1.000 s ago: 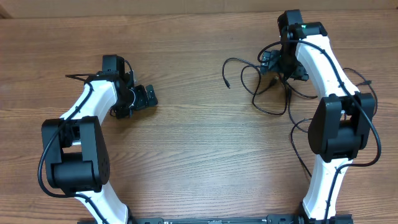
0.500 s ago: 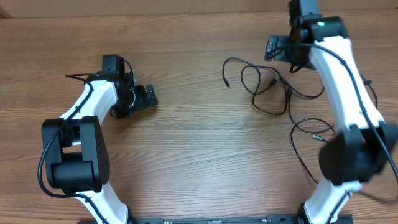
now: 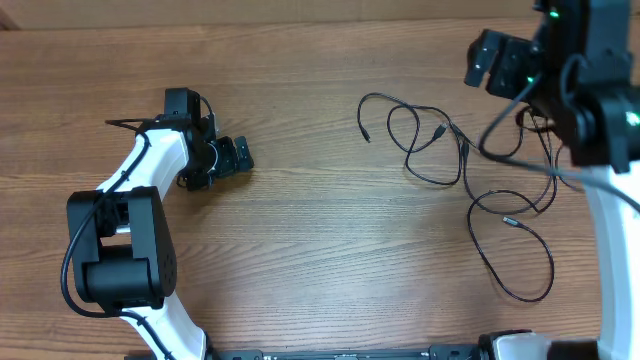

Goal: Untangle cables

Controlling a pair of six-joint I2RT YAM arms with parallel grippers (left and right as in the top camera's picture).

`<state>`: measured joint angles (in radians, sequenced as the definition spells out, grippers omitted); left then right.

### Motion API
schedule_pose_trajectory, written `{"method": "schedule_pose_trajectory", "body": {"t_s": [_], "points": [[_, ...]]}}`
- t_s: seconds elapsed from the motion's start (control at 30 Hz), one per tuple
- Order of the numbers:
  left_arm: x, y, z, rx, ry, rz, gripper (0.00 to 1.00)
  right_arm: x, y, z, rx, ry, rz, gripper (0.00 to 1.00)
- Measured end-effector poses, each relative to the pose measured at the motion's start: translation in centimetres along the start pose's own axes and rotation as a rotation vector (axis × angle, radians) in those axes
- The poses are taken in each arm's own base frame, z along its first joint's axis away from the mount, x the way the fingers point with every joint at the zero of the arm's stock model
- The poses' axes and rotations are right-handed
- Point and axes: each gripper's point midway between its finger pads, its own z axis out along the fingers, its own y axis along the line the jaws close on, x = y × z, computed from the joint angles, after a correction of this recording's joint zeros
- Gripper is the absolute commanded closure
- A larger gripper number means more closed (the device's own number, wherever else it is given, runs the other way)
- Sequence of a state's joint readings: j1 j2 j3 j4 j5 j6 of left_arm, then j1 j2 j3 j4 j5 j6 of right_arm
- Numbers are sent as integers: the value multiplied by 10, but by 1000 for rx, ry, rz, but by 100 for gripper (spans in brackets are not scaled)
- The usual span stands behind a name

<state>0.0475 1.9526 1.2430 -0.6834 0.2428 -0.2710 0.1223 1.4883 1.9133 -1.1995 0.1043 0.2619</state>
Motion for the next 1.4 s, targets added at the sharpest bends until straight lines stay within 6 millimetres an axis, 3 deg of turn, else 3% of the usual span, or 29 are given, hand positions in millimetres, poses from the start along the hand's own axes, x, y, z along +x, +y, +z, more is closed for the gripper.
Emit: {"method": "schedule_pose_trajectory", "body": {"t_s": [0.17, 0.53, 0.7, 0.83, 0.93, 1.07, 1.13, 1.27, 1.4], "points": [[0, 0, 0, 0, 0, 0, 0, -5, 0, -23, -17, -49, 4, 0], [0, 0, 0, 0, 0, 0, 0, -3, 0, -15, -10, -29, 3, 0], [0, 0, 0, 0, 0, 0, 0, -6, 0, -34, -26, -67, 6, 0], [0, 0, 0, 0, 0, 0, 0, -12, -3, -92, -70, -193, 17, 0], [0, 0, 0, 0, 0, 0, 0, -6, -10, -143, -107, -301, 26, 0], [0, 0, 0, 0, 0, 0, 1, 19, -21, -170, -120, -340, 30, 0], [0, 0, 0, 0, 0, 0, 0, 35, -26, -165, -111, -316, 28, 0], [0, 0, 0, 0, 0, 0, 1, 76, -37, -123, -59, -162, 15, 0], [0, 0, 0, 0, 0, 0, 1, 117, -48, -96, -3, 1, 1, 0]]}}
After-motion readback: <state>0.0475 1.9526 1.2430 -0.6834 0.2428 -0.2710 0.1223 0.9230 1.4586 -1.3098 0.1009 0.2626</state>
